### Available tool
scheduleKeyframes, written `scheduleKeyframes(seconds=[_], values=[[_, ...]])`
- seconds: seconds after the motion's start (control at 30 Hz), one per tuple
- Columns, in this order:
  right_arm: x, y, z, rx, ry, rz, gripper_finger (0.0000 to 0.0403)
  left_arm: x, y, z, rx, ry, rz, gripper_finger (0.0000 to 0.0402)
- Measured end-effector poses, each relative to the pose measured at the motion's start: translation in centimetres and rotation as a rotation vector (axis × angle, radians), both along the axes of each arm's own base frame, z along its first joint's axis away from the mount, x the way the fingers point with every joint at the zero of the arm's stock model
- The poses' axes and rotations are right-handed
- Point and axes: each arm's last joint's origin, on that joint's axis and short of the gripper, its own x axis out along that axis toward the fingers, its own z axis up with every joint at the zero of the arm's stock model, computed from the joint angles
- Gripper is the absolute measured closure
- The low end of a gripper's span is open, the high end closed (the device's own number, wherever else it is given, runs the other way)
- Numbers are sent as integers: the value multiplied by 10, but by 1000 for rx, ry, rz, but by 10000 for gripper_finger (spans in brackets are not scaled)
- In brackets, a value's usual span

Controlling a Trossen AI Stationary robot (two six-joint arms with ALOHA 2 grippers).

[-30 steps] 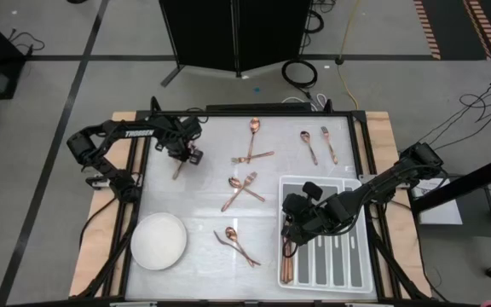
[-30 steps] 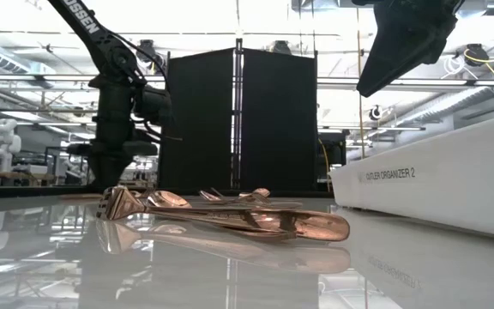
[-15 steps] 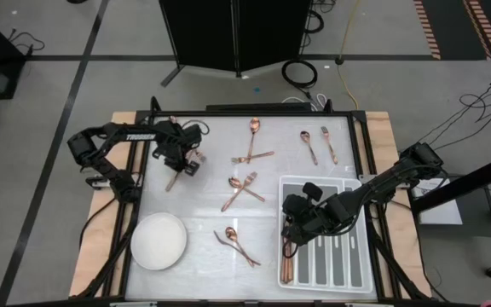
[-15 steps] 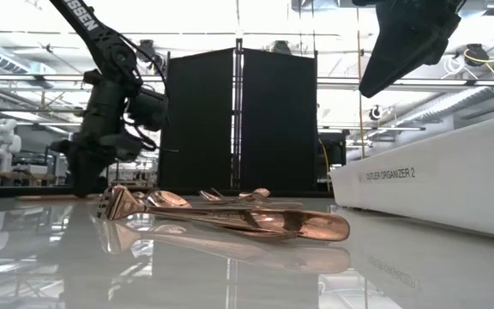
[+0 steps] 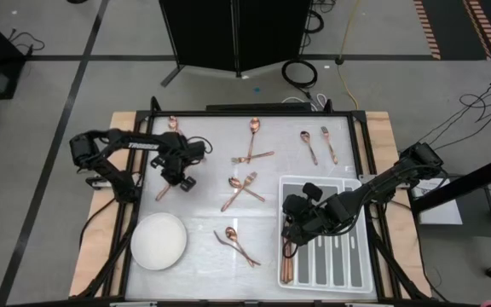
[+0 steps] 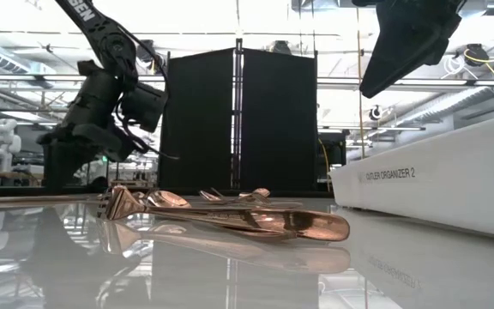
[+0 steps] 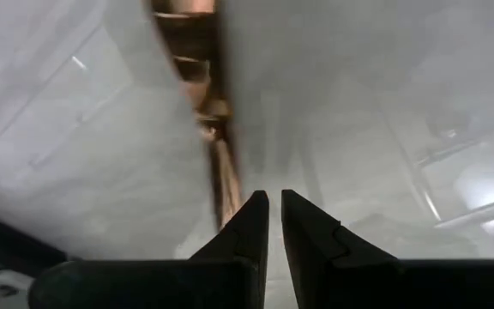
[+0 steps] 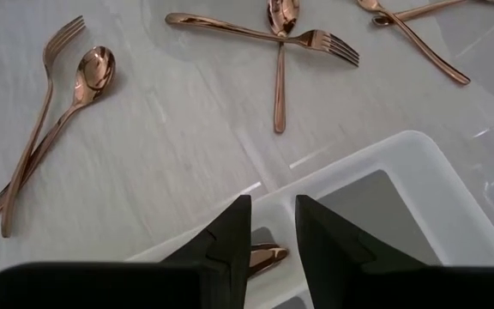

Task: Sort silverware
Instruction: Put the brown knife in the white silverware organizer

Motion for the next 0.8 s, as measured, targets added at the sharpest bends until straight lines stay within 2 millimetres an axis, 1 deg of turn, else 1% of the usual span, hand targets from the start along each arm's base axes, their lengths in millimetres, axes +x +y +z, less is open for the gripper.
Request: scheduleKeyframes(seconds=[0.13,0.23,0.33,0.43,0.53,0.67,0.8], values=[[0,0,0,0,0,0,316,5,-4,0,10,-33,-34,366],[0,0,0,0,0,0,316,7,-7,5,4,-16,-73,366],[0,0,0,16,7,4,316,8,-6,12,56,4,-96,366],[0,0,0,23,8,7,316,8,-5,13,80,-1,-130,366],[0,0,0,30,4,-3,316,6,-2,12,93,8,-139,366],[0,1,0,31,4,-2,316,-1,2,10,28,4,-172,363],[0,1,0,27,6,2,316,-9,10,10,0,21,-166,341]])
